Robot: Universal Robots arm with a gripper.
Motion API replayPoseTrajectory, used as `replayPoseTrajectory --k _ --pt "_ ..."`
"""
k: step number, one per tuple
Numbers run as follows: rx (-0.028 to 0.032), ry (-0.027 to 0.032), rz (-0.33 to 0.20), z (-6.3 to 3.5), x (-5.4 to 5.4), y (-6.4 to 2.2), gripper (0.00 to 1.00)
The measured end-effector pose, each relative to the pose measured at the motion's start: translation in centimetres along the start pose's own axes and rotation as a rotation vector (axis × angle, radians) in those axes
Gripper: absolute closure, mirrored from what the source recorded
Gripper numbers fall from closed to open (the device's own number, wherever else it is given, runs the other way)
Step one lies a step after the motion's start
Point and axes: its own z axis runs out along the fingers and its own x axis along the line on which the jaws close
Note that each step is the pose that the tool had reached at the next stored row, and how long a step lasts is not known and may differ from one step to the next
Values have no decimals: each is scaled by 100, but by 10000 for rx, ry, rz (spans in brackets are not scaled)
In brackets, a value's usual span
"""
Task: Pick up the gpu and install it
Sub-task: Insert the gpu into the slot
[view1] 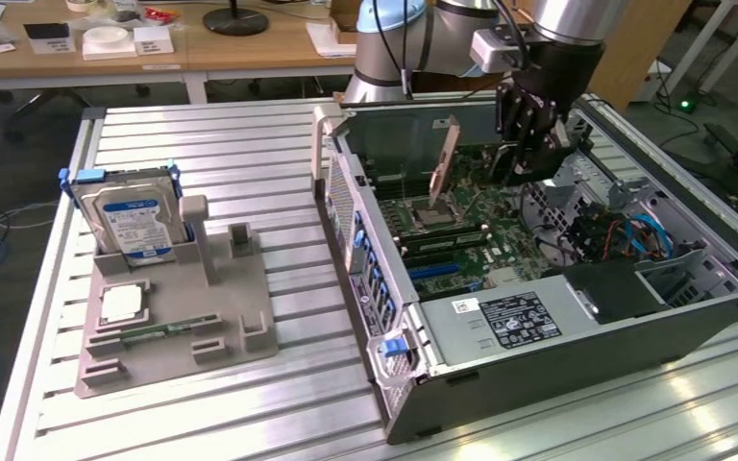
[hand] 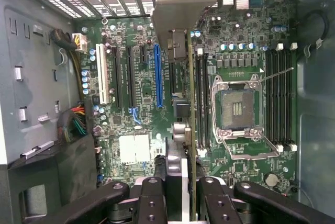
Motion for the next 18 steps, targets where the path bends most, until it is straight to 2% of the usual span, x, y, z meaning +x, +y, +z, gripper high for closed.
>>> replayPoseTrajectory --k 11,15,18 --pt "-1 -1 4 90 4 61 72" --pt "101 -8 7 132 3 63 72" --pt "122 -11 7 184 3 69 72"
